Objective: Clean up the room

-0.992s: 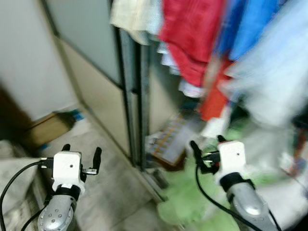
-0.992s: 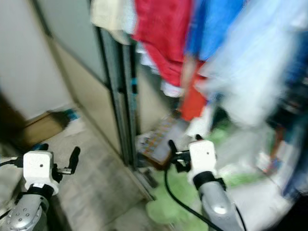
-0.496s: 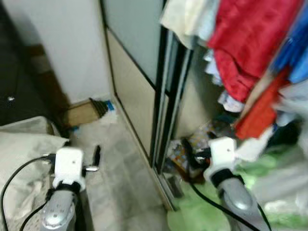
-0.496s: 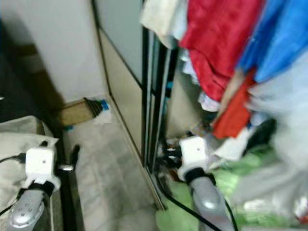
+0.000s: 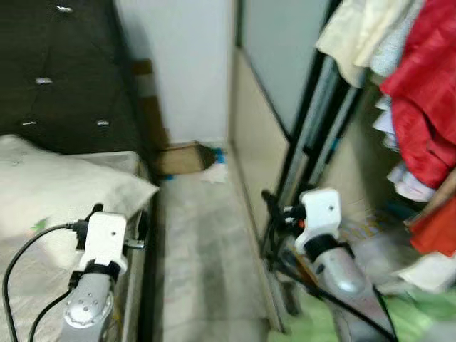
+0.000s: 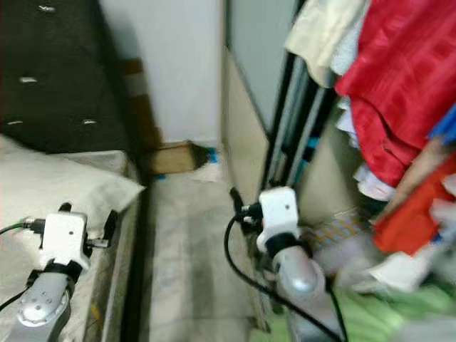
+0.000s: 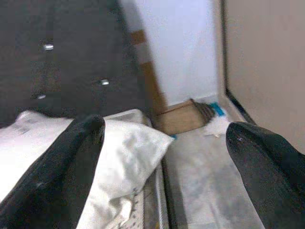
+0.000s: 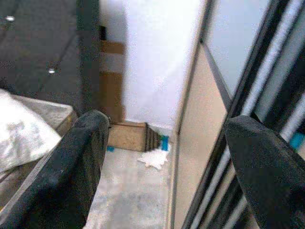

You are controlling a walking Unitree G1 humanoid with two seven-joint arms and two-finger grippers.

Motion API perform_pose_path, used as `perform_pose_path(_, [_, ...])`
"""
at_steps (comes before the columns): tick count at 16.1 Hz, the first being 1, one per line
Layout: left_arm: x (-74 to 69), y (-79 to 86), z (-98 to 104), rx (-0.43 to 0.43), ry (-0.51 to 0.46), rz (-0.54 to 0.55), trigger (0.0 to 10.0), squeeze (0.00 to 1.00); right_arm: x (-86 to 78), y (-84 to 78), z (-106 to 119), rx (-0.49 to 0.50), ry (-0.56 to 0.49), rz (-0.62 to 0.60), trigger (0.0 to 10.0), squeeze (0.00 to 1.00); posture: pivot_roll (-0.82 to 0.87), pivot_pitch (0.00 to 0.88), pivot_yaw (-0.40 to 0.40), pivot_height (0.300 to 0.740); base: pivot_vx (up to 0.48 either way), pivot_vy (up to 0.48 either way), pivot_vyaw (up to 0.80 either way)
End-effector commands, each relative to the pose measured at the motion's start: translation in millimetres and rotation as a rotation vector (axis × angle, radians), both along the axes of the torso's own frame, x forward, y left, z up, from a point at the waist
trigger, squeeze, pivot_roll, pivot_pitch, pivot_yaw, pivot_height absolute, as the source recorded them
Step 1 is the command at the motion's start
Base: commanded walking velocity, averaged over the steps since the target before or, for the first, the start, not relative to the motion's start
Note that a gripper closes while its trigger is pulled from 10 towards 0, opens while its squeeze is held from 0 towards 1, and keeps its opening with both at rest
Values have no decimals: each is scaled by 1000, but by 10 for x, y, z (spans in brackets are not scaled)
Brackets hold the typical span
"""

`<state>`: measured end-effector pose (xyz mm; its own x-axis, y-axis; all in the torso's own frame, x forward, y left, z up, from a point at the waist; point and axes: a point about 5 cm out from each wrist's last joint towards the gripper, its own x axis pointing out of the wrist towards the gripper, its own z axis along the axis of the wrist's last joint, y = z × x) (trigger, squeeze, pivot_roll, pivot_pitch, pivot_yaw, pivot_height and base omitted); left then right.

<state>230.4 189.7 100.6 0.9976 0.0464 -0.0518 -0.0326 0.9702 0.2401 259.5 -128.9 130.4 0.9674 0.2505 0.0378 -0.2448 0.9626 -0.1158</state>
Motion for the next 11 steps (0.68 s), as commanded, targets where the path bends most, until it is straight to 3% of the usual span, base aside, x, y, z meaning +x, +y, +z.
perform_pose_path(1, [-9,-13,-27,2,13,-4,10000,0,3,-41,-46,0,20,-19,10000,0,26,38,-39,740,0,0,800])
perform_pose_path(5, [14,-49,-44,-99,13,16,10000,0,-6,-70,-70,-4,24,-22,10000,0,27,27,-48,740,0,0,800])
perform_pose_path(11, [10,-103,12,-139,-32,-4,10000,0,0,-13,-70,13,26,6,10000,0,28,25,-51,740,0,0,800])
